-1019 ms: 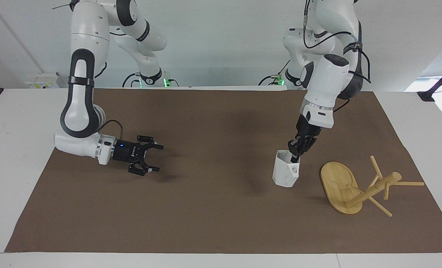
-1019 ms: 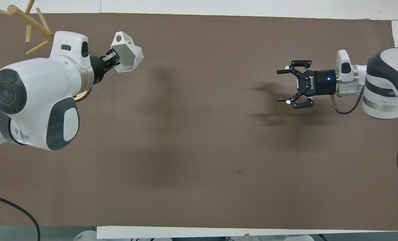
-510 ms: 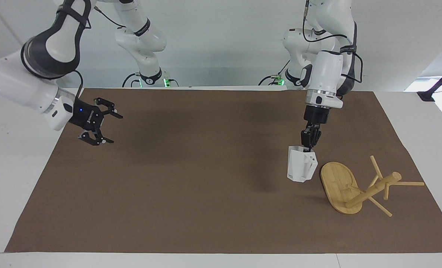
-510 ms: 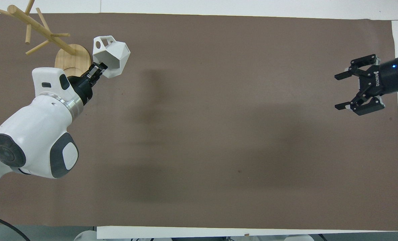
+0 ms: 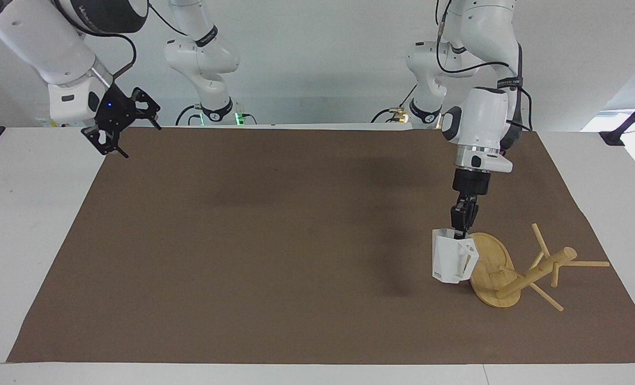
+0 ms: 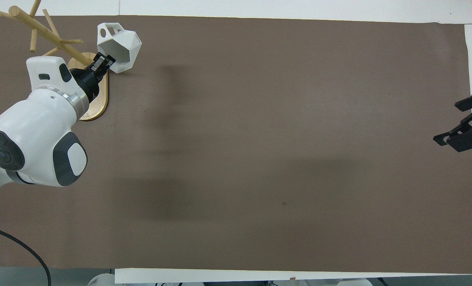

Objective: Hang cup on rack
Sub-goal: 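Carry the mug with the left gripper toward the wooden mug tree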

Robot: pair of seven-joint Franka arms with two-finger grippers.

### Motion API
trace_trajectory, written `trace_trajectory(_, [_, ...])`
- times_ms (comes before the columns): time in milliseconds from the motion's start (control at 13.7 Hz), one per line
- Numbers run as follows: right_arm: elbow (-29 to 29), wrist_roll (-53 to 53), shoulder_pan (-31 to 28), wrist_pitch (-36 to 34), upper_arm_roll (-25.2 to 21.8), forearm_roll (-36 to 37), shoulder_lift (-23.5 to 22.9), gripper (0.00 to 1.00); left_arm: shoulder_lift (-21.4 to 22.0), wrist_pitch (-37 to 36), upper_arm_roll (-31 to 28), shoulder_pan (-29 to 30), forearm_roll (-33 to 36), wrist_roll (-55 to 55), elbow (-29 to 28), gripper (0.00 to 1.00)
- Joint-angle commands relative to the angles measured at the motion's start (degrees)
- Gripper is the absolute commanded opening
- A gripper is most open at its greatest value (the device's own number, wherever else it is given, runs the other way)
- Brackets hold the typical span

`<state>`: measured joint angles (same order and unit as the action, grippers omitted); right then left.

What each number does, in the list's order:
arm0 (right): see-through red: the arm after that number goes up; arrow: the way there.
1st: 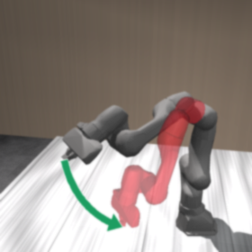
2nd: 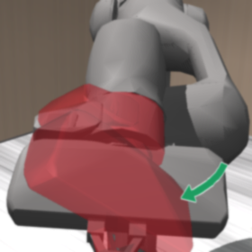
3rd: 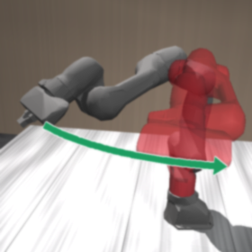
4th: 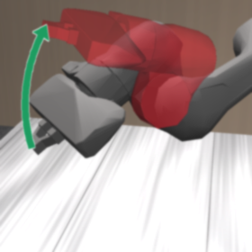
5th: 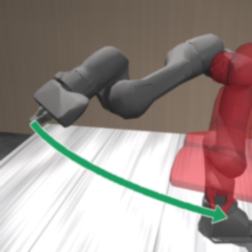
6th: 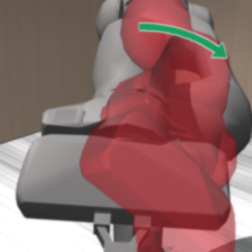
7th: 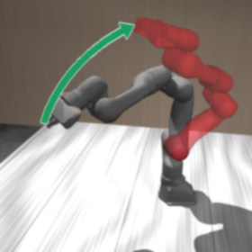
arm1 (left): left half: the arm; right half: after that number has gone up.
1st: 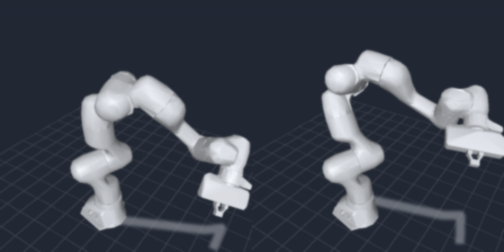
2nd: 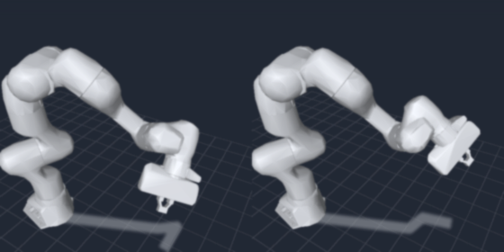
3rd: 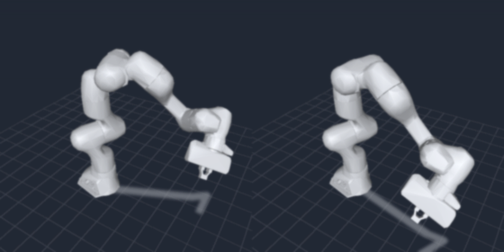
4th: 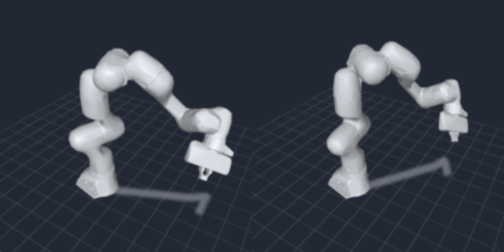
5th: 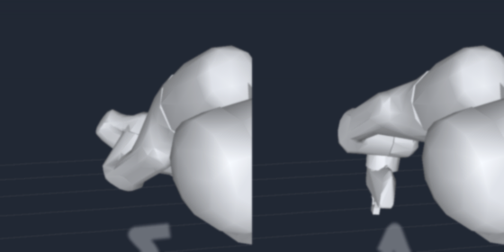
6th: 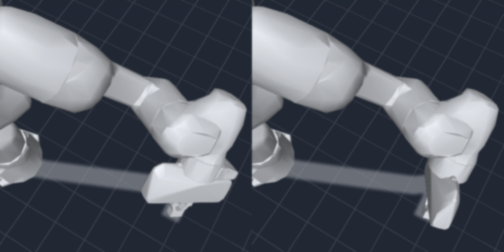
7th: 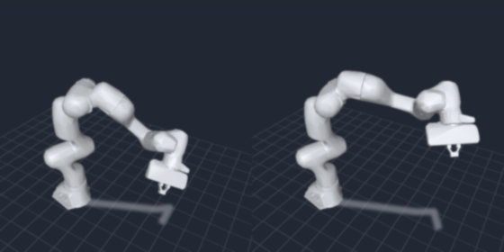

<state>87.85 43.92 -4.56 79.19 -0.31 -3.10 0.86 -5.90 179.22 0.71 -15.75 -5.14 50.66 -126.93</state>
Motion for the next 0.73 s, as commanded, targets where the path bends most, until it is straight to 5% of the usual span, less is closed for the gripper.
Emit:
trace_trajectory(0, [-3.13,-16.25,-0.45,-3.68,0.58,3.62,-2.0,1.0,-1.57,0.16,0.34,2.29,1.01,-1.0,2.04,0.0])
trace_trajectory(364, [1.08,-31.76,2.97,-5.53,-1.43,4.42,1.25,1.0,-1.74,-0.01,0.52,4.15,1.19,-3.99,1.77,0.0])
trace_trajectory(655, [1.88,-33.55,4.03,-5.27,-3.02,5.99,1.69,1.0,-1.13,0.25,0.61,4.32,1.1,-3.99,-0.25,0.0])
